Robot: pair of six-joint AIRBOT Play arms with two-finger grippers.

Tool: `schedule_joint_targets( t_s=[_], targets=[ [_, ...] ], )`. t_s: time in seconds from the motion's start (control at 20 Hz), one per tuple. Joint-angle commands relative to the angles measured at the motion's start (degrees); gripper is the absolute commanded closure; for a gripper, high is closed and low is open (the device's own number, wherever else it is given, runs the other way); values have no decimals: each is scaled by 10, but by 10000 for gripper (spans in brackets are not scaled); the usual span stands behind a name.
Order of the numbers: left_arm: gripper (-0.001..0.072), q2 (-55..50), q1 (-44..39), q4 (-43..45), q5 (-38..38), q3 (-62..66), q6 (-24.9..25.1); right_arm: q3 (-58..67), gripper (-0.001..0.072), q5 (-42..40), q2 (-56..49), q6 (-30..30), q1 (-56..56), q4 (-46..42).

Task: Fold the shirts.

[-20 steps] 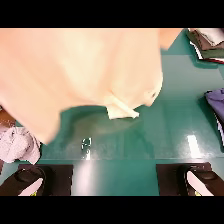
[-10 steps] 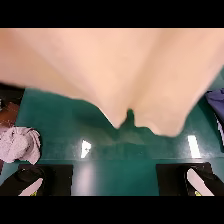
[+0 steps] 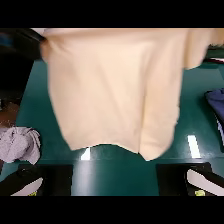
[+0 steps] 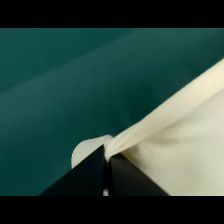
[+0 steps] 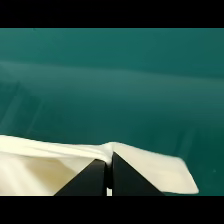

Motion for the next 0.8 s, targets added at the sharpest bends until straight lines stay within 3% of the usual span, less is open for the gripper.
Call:
schedule_joint_targets(
  t_s=[0.0,0.1,0.2,0.25,0.3,0.35,0.4,0.5,0.75],
  targets=[
    [684,-112,28,30,45,-72,-9,-76,694,-83,-85,3,71,-45],
    [684,-163,58,30,73,-71,-59,-100,692,-151,-127,3,100,-44],
    [664,-185,84,21,84,-71,-76,-100,692,-204,-165,15,120,-43],
    [412,-187,95,17,86,-72,-76,-90,686,-218,-181,16,126,-42],
    [287,-186,102,17,83,-69,-76,-78,583,-220,-194,16,129,-43],
    [281,-186,111,17,73,-61,-76,-61,313,-217,-205,16,129,-42],
    [281,-185,122,16,60,-50,-76,-41,246,-204,-213,16,129,-41],
    [281,-178,148,2,34,-27,-76,-7,289,-166,-215,16,117,-37],
    [282,-128,248,-118,-55,-77,-71,-3,289,-60,-177,-7,94,-5]
  ],
)
